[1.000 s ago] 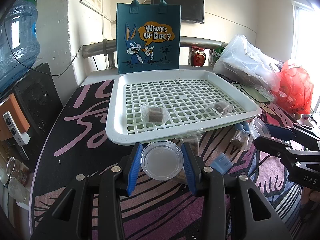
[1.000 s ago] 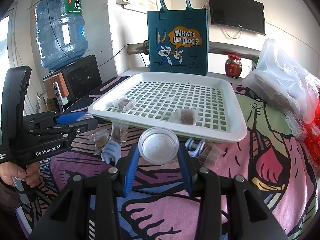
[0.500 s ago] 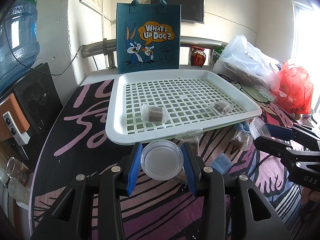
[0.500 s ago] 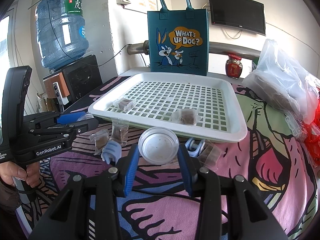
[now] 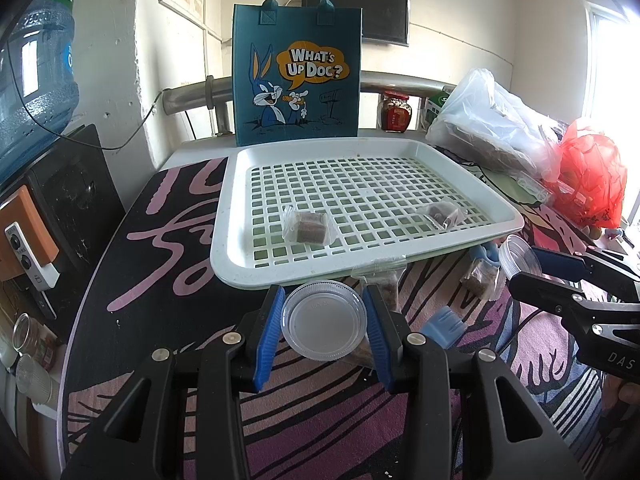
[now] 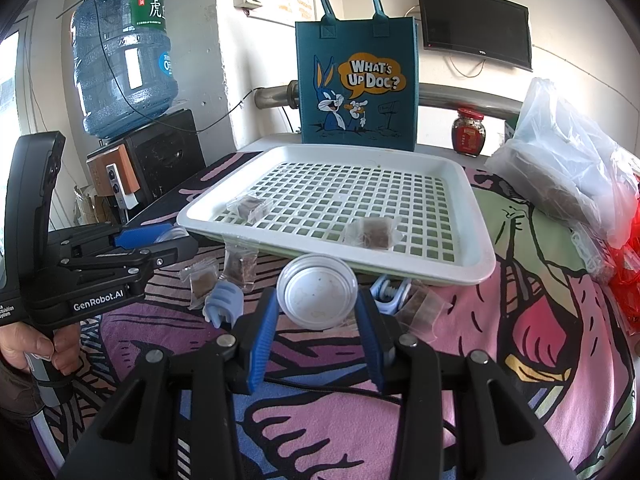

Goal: Organize objects

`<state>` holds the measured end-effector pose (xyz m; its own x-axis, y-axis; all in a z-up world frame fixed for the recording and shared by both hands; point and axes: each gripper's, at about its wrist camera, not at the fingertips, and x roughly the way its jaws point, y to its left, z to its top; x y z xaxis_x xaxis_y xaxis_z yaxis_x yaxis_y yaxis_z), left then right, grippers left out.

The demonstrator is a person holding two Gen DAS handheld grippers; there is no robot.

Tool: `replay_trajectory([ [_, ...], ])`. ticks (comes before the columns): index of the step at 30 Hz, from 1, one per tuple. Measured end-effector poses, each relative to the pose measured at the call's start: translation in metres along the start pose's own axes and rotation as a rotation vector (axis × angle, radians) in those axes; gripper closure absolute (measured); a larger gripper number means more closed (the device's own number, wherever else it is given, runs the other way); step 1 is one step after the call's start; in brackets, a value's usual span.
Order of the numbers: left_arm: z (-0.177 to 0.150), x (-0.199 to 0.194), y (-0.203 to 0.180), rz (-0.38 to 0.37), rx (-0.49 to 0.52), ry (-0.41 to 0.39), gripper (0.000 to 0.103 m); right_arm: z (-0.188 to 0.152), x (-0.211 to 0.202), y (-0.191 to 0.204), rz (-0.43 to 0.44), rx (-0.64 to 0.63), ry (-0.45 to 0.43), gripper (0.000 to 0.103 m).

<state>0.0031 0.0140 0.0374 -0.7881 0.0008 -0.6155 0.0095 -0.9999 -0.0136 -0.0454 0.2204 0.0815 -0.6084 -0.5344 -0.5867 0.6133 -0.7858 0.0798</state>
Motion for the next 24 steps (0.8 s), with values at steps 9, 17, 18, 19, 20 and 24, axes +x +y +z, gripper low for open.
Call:
replay_trajectory([
  [9,0.0002,0.0001,0.0002,0.000,0.000,0.000,0.064,-0.0001,-0.0001,-0.0002,0.000,0.000,-0.001,0.065],
  [17,0.0001,0.0002,0.0002,0.000,0.000,-0.001,0.064,-0.0003,-0.0007,0.0016,0.001,-0.003,-0.003,0.065],
  [18,0.0001,0.0002,0.0002,0.000,0.000,-0.001,0.064,-0.0004,-0.0008,0.0016,0.000,-0.003,-0.003,0.065],
  [19,0.0001,0.0001,0.0002,0.000,0.000,-0.001,0.064,-0.0005,-0.0008,0.0013,0.000,-0.002,-0.003,0.064],
  [20,0.0001,0.0001,0.0002,0.000,0.000,-0.001,0.064,-0.0005,-0.0006,0.0015,0.001,-0.002,-0.004,0.065],
  [24,-0.0002,0.0005,-0.0001,-0.001,-0.001,-0.002,0.064,-0.0010,-0.0004,0.0009,0.001,-0.003,-0.003,0.064],
])
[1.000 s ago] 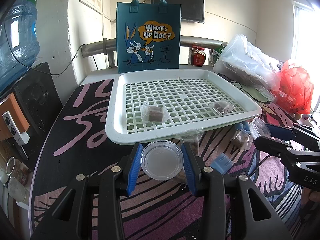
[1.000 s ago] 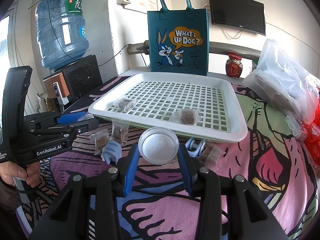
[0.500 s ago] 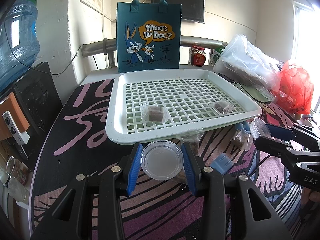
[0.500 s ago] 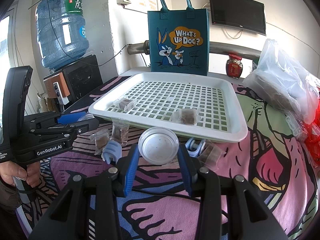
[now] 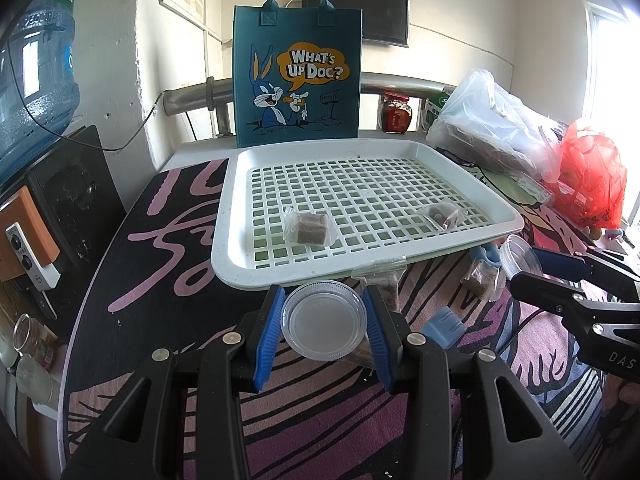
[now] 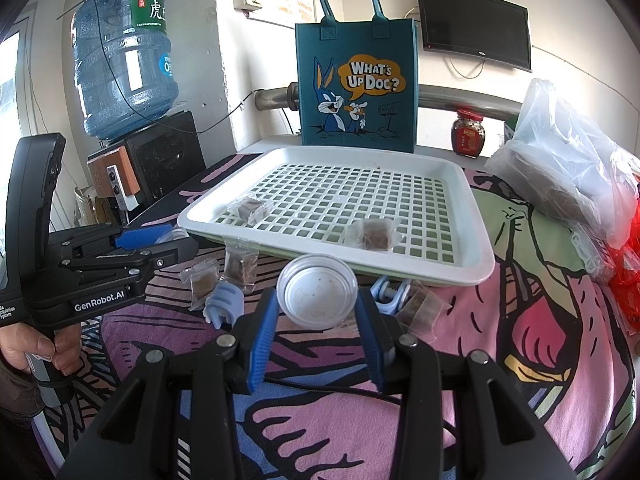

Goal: Organize objects
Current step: 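Lower the left tool's container onto the tray while the right tool releases its container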

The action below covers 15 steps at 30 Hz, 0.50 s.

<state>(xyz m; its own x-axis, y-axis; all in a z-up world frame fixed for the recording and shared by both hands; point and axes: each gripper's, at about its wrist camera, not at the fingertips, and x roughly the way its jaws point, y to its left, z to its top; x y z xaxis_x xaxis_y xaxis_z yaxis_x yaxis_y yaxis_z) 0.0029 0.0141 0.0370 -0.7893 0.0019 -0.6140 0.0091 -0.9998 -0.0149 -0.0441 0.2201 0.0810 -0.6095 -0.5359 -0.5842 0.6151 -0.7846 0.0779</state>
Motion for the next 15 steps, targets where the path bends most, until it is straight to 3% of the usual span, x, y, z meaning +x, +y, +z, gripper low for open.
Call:
replay_trajectory([
  [11,0.007,0.001,0.011,-0.047,-0.041,0.025,0.064,0.007,0.004,-0.010,0.050,0.056,0.036,0.065],
  [15,0.027,-0.007,0.027,-0.017,-0.050,-0.011,0.064,0.029,-0.010,-0.029,0.063,0.100,-0.018,0.065],
])
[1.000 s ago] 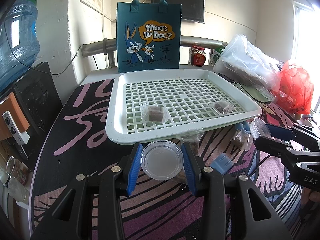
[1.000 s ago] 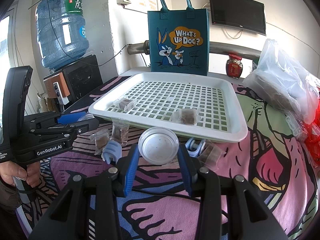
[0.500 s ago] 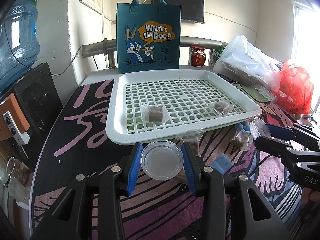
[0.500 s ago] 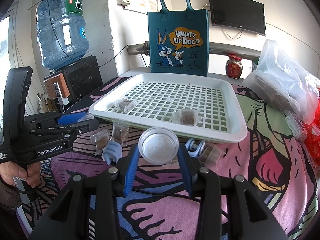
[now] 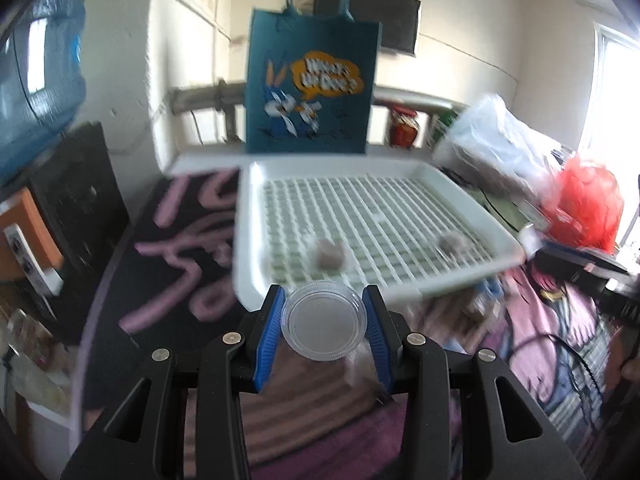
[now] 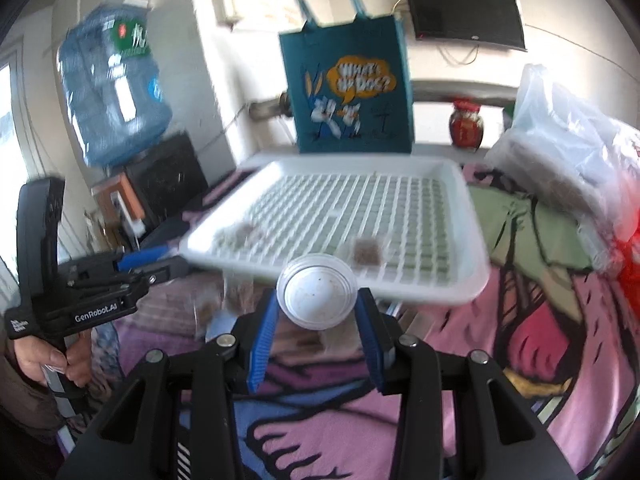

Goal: Organize objects
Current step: 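Lower the left tool's container onto the tray while the right tool releases its container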

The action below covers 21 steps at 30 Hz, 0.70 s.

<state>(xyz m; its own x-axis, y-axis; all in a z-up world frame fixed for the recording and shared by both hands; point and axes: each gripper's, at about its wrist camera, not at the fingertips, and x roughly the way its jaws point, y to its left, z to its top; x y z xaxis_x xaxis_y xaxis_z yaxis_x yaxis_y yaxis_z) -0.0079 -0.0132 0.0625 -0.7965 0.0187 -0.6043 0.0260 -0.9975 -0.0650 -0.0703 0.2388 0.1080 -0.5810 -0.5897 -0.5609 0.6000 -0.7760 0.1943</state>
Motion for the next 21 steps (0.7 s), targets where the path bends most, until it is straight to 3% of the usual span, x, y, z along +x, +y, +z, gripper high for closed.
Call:
replay_trajectory([
  [5,0.023,0.019,0.015,0.024,-0.002,0.026,0.064,0.034,-0.003,-0.021,-0.028,0.042,-0.037,0.065],
  [9,0.026,0.049,0.021,0.019,-0.028,0.089,0.064,0.045,0.029,-0.038,-0.092,0.082,0.055,0.065],
  [13,0.025,0.072,0.013,0.021,-0.010,0.126,0.064,0.041,0.063,-0.047,-0.147,0.071,0.140,0.065],
  [18,0.020,0.085,0.009,0.026,-0.009,0.140,0.063,0.028,0.085,-0.056,-0.167,0.082,0.186,0.064],
  [20,0.020,0.086,0.007,0.020,-0.022,0.142,0.058,0.026,0.086,-0.058,-0.171,0.090,0.187,0.063],
  [21,0.020,0.086,0.006,0.008,-0.030,0.143,0.052,0.026,0.086,-0.058,-0.171,0.092,0.186,0.058],
])
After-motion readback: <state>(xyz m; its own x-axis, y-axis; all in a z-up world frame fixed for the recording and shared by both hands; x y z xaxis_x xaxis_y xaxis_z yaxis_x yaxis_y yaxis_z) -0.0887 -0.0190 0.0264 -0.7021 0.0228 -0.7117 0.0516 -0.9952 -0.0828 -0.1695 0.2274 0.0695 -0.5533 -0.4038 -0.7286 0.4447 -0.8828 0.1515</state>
